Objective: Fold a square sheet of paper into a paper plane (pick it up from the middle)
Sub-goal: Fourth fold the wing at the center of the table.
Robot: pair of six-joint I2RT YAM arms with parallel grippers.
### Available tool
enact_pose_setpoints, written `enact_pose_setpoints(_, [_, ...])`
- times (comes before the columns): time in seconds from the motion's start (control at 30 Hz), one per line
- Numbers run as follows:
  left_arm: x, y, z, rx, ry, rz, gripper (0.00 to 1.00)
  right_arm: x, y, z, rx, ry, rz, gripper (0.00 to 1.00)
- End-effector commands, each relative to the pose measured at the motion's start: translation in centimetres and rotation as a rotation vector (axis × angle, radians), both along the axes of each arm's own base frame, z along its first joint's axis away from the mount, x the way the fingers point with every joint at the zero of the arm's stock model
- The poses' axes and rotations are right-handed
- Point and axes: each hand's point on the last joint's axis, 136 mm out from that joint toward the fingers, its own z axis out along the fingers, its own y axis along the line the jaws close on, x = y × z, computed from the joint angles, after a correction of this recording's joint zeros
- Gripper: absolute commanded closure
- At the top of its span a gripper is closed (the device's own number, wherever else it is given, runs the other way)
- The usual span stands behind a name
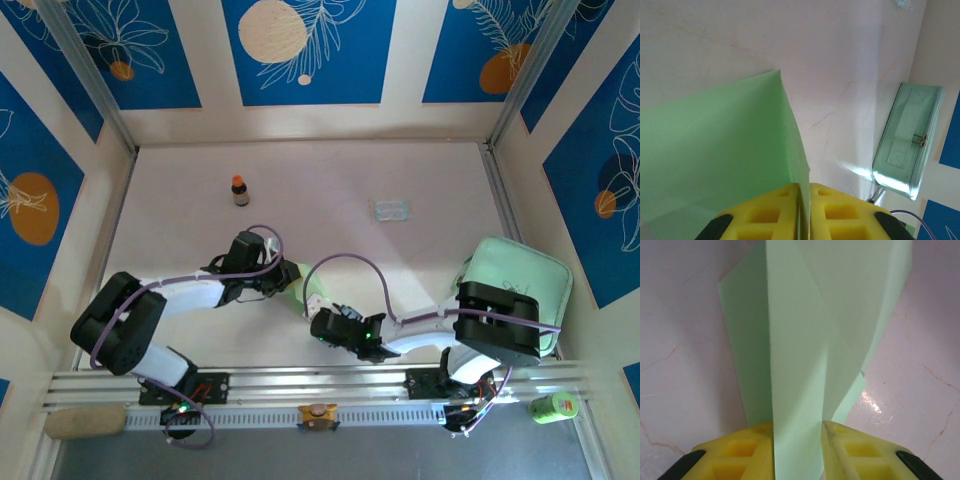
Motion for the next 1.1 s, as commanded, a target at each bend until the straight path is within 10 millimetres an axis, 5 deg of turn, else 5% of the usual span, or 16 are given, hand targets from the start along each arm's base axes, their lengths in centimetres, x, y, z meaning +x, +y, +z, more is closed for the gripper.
enact_pose_setpoints(0.0, [0.0, -0.49, 0.68, -0.003, -0.021, -0.031, 0.86, 0.18, 0.43, 0.88, 0.061, -0.007, -0.042, 0.71])
enact_pose_setpoints(1.07, [-0.02, -0.42, 0.63, 0.007, -0.013, -0.031, 0.86, 0.83, 0.06, 1.33, 0.188, 0.024, -0.101, 0.72])
